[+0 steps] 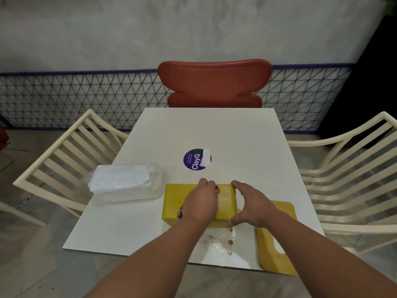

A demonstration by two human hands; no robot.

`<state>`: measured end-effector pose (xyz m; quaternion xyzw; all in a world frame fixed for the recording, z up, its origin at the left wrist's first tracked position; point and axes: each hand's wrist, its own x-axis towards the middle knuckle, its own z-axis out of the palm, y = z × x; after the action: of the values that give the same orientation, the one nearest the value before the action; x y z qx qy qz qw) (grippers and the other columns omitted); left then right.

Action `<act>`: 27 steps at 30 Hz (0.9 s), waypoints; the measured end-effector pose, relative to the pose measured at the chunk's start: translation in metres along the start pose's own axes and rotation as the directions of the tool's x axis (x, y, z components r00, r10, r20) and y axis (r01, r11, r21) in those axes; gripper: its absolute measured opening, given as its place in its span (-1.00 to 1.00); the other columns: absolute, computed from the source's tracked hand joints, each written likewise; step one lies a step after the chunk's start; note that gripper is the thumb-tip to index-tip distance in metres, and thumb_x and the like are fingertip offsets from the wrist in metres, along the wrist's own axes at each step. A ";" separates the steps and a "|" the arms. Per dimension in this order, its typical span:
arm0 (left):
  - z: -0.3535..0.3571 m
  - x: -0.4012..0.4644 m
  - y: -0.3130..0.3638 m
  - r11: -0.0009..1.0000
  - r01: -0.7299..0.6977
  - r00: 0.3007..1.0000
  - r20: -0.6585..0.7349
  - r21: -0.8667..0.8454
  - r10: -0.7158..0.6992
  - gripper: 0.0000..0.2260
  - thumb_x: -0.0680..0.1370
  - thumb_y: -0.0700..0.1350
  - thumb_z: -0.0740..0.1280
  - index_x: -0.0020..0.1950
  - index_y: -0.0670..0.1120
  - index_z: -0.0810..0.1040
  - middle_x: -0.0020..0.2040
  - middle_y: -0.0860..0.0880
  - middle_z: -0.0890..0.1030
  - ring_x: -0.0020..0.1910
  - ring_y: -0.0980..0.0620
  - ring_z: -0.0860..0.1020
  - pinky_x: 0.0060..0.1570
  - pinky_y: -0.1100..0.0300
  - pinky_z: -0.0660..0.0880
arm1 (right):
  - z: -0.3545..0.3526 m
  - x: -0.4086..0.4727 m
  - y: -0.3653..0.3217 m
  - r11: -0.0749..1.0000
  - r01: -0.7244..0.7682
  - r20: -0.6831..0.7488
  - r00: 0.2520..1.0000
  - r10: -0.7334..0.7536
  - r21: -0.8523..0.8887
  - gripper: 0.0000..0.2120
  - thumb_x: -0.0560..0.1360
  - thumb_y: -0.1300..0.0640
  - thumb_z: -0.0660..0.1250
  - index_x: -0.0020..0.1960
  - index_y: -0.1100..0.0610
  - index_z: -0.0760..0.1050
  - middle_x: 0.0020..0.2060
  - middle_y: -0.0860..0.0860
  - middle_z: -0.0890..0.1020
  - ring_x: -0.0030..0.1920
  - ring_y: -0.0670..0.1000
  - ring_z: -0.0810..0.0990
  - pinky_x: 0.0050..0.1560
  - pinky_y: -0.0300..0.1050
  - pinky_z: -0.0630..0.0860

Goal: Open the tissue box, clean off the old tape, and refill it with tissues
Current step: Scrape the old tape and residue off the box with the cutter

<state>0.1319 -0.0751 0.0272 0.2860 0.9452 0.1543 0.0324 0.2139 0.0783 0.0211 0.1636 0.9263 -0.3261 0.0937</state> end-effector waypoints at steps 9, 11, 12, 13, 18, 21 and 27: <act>-0.030 -0.003 -0.092 0.954 0.276 0.944 -0.155 -0.115 -0.292 -0.75 0.65 -0.09 0.10 0.16 -0.12 0.52 0.12 -0.10 0.49 -0.05 -0.13 0.55 -0.09 0.07 0.43 | -0.002 0.000 -0.004 0.999 -0.019 0.017 1.000 0.020 -0.043 0.22 0.08 -0.14 0.67 0.56 -0.08 0.04 0.50 -0.06 0.25 0.45 0.03 0.28 0.40 -0.03 0.32; -0.030 -0.006 -0.104 0.930 0.323 0.922 -0.164 -0.175 -0.351 -0.76 0.64 -0.09 0.13 0.14 -0.14 0.54 0.08 -0.12 0.51 -0.05 -0.13 0.54 -0.11 0.12 0.37 | -0.005 0.002 -0.007 0.997 -0.014 0.023 1.000 0.016 -0.072 0.21 0.07 -0.14 0.68 0.55 -0.11 0.06 0.47 -0.07 0.28 0.43 0.03 0.30 0.38 -0.04 0.34; -0.030 -0.008 -0.108 0.914 0.349 0.909 -0.163 -0.208 -0.384 -0.76 0.63 -0.09 0.15 0.12 -0.15 0.55 0.06 -0.13 0.53 -0.06 -0.12 0.53 -0.12 0.15 0.35 | -0.006 0.003 -0.009 0.996 -0.008 0.035 0.999 0.012 -0.089 0.21 0.07 -0.13 0.67 0.55 -0.13 0.05 0.46 -0.07 0.28 0.42 0.03 0.29 0.37 -0.03 0.34; -0.029 -0.010 -0.113 0.899 0.369 0.898 -0.161 -0.234 -0.410 -0.77 0.62 -0.08 0.17 0.10 -0.16 0.56 0.03 -0.14 0.54 -0.07 -0.10 0.53 -0.13 0.16 0.33 | -0.008 0.005 -0.011 0.992 -0.001 0.052 0.999 0.008 -0.123 0.21 0.08 -0.14 0.67 0.55 -0.17 0.03 0.45 -0.07 0.28 0.42 0.04 0.28 0.37 -0.01 0.34; -0.022 -0.018 -0.126 0.865 0.370 0.888 -0.144 -0.339 -0.436 -0.78 0.60 -0.05 0.24 0.05 -0.16 0.60 -0.04 -0.13 0.60 -0.11 -0.05 0.52 -0.15 0.19 0.34 | -0.003 0.014 -0.043 0.870 0.061 0.120 0.993 -0.002 -0.490 0.21 0.11 -0.38 0.53 0.56 -0.15 -0.07 0.46 -0.04 0.21 0.43 0.10 0.23 0.36 0.14 0.30; -0.022 -0.018 -0.128 0.867 0.343 0.901 -0.135 -0.361 -0.412 -0.79 0.60 -0.06 0.24 0.05 -0.13 0.60 -0.04 -0.10 0.59 -0.15 0.01 0.48 -0.15 0.20 0.34 | 0.016 0.023 -0.078 0.799 0.153 0.115 0.988 -0.106 -0.582 0.23 0.12 -0.44 0.47 0.57 -0.02 -0.06 0.49 0.00 0.19 0.45 0.11 0.20 0.42 0.17 0.19; -0.019 -0.019 -0.132 0.866 0.312 0.917 -0.114 -0.391 -0.382 -0.81 0.59 -0.06 0.23 0.05 -0.09 0.60 -0.04 -0.07 0.58 -0.16 0.03 0.47 -0.16 0.22 0.35 | 0.052 0.041 -0.130 0.697 0.201 0.085 0.977 -0.197 -0.688 0.20 0.16 -0.42 0.44 0.57 -0.03 -0.10 0.40 0.03 0.28 0.36 0.16 0.28 0.37 0.20 0.20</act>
<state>0.0745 -0.1952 0.0037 0.0836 0.9346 0.3450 0.0229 0.1318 -0.0404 0.0444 0.0148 0.9927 0.0351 0.1144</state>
